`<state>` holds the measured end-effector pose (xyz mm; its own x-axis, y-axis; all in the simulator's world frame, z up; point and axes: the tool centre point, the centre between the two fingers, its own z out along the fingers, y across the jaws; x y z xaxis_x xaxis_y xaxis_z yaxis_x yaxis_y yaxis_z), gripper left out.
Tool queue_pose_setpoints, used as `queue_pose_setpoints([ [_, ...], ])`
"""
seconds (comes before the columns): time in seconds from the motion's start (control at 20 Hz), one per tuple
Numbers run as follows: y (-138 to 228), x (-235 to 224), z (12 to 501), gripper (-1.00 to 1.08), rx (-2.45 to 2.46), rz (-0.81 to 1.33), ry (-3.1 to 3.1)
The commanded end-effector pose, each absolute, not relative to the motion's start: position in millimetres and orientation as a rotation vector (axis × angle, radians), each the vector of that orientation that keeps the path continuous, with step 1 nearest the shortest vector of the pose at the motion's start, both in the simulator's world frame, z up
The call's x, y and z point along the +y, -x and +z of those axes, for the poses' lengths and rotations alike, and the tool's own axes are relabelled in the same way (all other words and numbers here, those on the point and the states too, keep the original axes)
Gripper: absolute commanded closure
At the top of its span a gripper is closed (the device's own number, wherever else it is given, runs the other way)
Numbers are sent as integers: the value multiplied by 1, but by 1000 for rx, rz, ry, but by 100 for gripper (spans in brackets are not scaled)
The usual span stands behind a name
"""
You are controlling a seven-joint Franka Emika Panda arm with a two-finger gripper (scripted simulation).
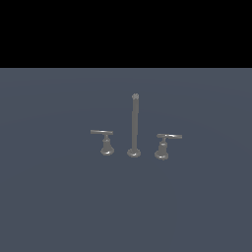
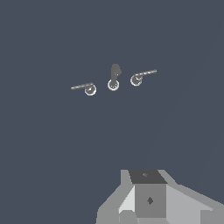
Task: Turn on the faucet by rotating a designated handle.
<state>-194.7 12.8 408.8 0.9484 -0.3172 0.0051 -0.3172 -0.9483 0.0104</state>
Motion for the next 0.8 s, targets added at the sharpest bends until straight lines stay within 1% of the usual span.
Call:
queue_pose_setpoints([
  [0.0, 181, 12, 391, 108, -615, 5, -3071],
  [0.75, 102, -18, 287, 108, -1263, 2, -2872],
])
